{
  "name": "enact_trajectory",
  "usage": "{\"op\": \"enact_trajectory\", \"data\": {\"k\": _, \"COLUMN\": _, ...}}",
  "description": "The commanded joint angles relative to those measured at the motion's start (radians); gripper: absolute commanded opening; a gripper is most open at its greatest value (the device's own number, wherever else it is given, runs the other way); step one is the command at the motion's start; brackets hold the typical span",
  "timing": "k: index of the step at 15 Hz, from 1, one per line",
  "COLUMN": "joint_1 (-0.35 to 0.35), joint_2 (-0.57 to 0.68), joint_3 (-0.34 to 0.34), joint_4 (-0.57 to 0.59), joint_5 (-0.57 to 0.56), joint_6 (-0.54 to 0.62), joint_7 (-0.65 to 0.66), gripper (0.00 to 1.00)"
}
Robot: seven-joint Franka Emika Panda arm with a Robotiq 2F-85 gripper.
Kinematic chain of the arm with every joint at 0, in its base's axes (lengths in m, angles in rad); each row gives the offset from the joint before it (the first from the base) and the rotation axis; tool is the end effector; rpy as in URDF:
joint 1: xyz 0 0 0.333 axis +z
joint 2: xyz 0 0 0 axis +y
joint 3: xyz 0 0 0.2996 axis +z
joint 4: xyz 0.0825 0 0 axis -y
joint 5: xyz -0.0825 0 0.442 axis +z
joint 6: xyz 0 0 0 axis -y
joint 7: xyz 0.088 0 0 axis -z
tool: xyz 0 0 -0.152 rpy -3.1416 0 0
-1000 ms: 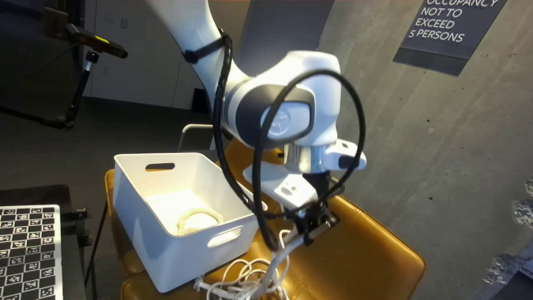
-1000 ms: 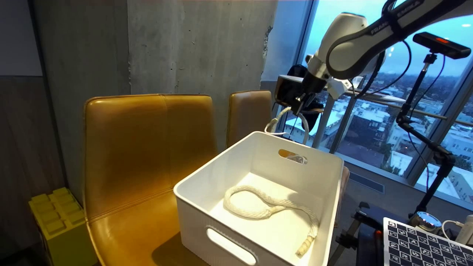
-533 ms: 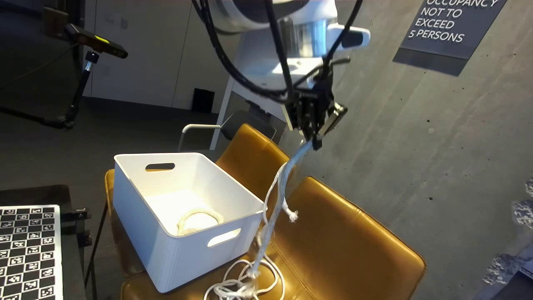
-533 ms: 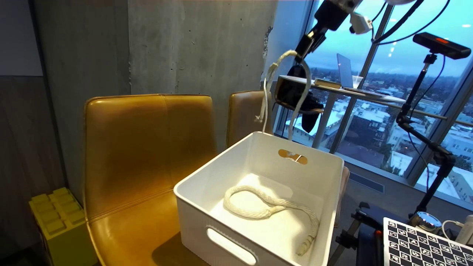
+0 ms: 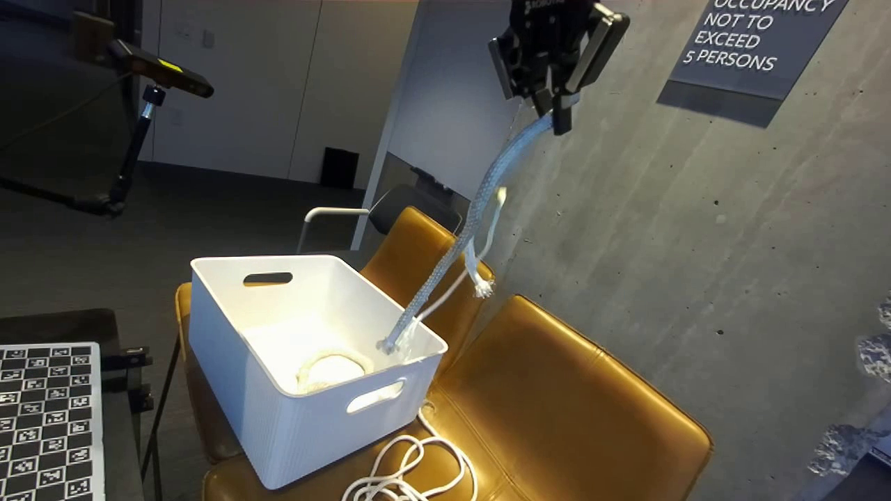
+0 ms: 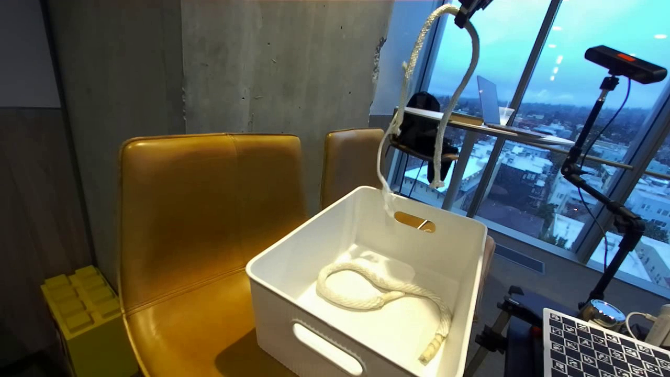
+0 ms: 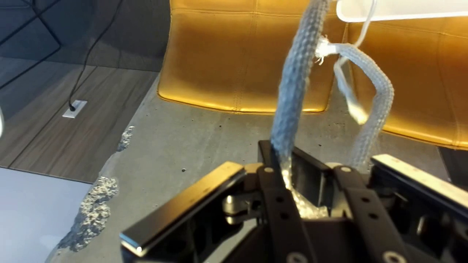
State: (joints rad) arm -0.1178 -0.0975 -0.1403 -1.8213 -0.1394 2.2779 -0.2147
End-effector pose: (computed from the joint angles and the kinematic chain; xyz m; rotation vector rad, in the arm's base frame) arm 0.6329 -0.1784 0.5702 2.8082 0.0196 0.7361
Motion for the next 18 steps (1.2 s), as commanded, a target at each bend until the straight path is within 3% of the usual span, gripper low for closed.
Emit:
{"op": "enact_trajectory", "data": {"k": 1, "joint_1": -0.05, "joint_2": 0.065, "joint_3": -0.056, "joint_4": 0.121, "joint_5": 0.018, "joint_6": -0.069, "joint_7": -0.063, "gripper": 0.03}}
{"op": "enact_trajectory", "data": {"k": 6, "joint_1": -0.111, "joint_2": 0.14, "joint_3": -0.108, "joint_4": 0.193, "joint_5": 0.028, "joint_6": -0.09, "joint_7": -0.105, "gripper": 0.03}}
{"op": "enact_trajectory", "data": {"k": 14, "joint_1": -0.115, "joint_2": 0.204, "joint_3": -0.088, "joint_4": 0.168, "joint_5": 0.007, "joint_6": -0.069, "joint_7": -0.09, "gripper": 0.03}}
{"op": "enact_trajectory", "data": {"k": 15, "joint_1": -0.116, "joint_2": 0.218, "joint_3": -0.087, "joint_4": 0.165, "joint_5": 0.005, "joint_6": -0.063, "joint_7": -0.087, "gripper": 0.37}}
{"op": "enact_trajectory", "data": {"k": 16, "joint_1": -0.116, "joint_2": 0.23, "joint_3": -0.085, "joint_4": 0.156, "joint_5": 0.002, "joint_6": -0.059, "joint_7": -0.091, "gripper": 0.38}}
{"op": "enact_trajectory", "data": {"k": 18, "joint_1": -0.117, "joint_2": 0.253, "joint_3": -0.083, "joint_4": 0.151, "joint_5": -0.003, "joint_6": -0.055, "joint_7": -0.087, "gripper": 0.51}}
